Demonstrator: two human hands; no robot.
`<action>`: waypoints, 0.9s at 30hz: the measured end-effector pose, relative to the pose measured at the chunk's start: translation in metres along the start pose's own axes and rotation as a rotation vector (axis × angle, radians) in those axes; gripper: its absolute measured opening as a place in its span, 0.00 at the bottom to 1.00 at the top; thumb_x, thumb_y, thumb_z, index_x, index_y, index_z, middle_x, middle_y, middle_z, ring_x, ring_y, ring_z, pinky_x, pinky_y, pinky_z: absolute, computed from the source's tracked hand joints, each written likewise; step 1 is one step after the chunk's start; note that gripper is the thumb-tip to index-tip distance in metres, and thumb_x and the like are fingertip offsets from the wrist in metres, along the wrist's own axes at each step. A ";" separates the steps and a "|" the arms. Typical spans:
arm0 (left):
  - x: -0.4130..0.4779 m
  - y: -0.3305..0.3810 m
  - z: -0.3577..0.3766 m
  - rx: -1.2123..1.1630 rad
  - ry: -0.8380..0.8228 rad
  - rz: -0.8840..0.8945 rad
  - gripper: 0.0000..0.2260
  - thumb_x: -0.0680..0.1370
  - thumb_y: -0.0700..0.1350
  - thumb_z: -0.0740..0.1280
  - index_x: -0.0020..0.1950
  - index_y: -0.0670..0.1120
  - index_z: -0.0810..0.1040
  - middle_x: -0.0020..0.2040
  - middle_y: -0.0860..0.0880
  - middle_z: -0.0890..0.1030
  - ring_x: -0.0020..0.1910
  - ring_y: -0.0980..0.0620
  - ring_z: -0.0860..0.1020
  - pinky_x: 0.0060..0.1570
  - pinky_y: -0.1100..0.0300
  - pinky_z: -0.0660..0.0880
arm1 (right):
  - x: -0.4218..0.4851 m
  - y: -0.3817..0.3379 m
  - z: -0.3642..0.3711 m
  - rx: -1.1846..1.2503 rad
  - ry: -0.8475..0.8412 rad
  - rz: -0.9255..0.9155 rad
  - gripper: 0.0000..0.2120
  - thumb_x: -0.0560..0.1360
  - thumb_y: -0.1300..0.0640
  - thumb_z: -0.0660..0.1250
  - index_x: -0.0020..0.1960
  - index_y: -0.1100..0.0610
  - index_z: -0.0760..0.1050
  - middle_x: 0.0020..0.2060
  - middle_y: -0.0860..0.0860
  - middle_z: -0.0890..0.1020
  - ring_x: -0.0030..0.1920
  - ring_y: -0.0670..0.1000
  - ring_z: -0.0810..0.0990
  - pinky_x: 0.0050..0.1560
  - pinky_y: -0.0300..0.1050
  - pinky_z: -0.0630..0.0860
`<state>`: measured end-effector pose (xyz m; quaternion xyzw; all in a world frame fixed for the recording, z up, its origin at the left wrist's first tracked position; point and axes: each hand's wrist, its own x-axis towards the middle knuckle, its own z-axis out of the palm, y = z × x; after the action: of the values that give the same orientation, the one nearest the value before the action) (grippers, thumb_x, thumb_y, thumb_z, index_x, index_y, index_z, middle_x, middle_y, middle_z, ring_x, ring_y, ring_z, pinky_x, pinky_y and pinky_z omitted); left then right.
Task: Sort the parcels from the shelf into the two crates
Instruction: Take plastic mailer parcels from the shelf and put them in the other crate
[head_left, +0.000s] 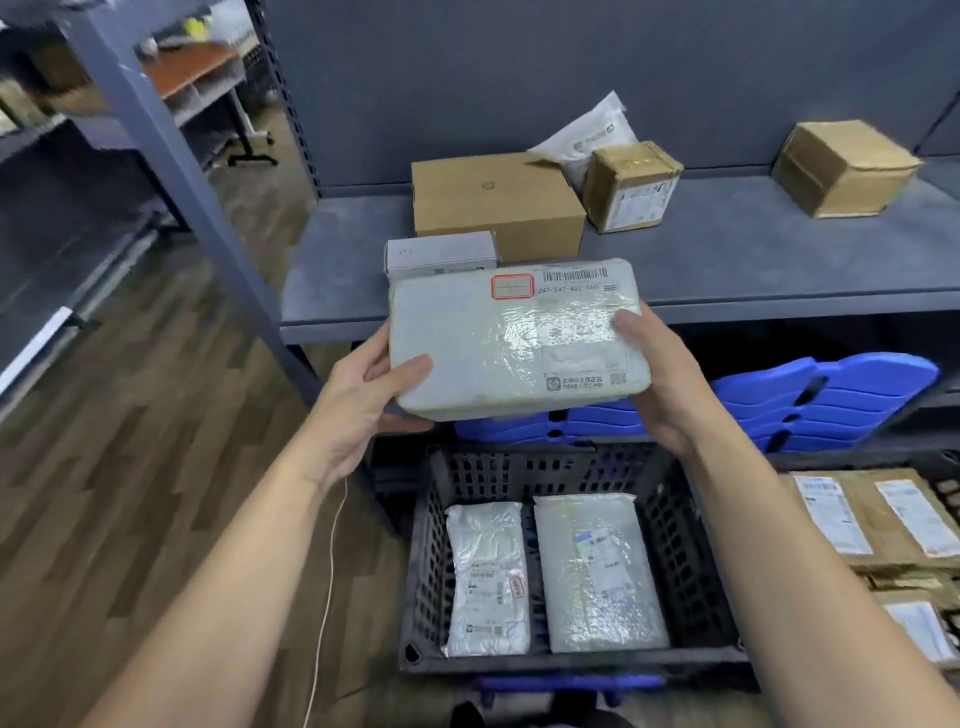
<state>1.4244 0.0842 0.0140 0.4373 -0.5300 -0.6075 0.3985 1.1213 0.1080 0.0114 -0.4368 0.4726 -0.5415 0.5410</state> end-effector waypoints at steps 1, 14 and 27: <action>-0.002 -0.002 -0.003 -0.001 -0.003 0.001 0.29 0.76 0.50 0.73 0.76 0.55 0.72 0.67 0.53 0.82 0.64 0.46 0.82 0.54 0.37 0.83 | -0.004 0.001 0.003 0.007 0.009 0.001 0.22 0.81 0.50 0.61 0.75 0.49 0.73 0.66 0.52 0.83 0.66 0.56 0.82 0.66 0.61 0.77; -0.007 -0.048 -0.002 0.018 -0.034 -0.102 0.25 0.82 0.41 0.69 0.77 0.58 0.71 0.66 0.51 0.82 0.66 0.43 0.81 0.52 0.37 0.83 | -0.023 0.024 -0.006 -0.129 -0.012 0.180 0.15 0.86 0.47 0.57 0.68 0.38 0.77 0.62 0.48 0.85 0.62 0.56 0.84 0.64 0.64 0.78; 0.016 -0.138 0.046 0.346 -0.110 -0.173 0.44 0.69 0.35 0.82 0.78 0.50 0.61 0.70 0.52 0.77 0.67 0.56 0.77 0.55 0.60 0.79 | -0.015 0.133 -0.070 -0.179 -0.037 0.483 0.11 0.84 0.45 0.62 0.64 0.34 0.77 0.57 0.46 0.86 0.55 0.57 0.86 0.52 0.66 0.82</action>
<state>1.3726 0.0997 -0.1218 0.5094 -0.6079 -0.5623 0.2341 1.0763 0.1298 -0.1310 -0.3675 0.5992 -0.3444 0.6223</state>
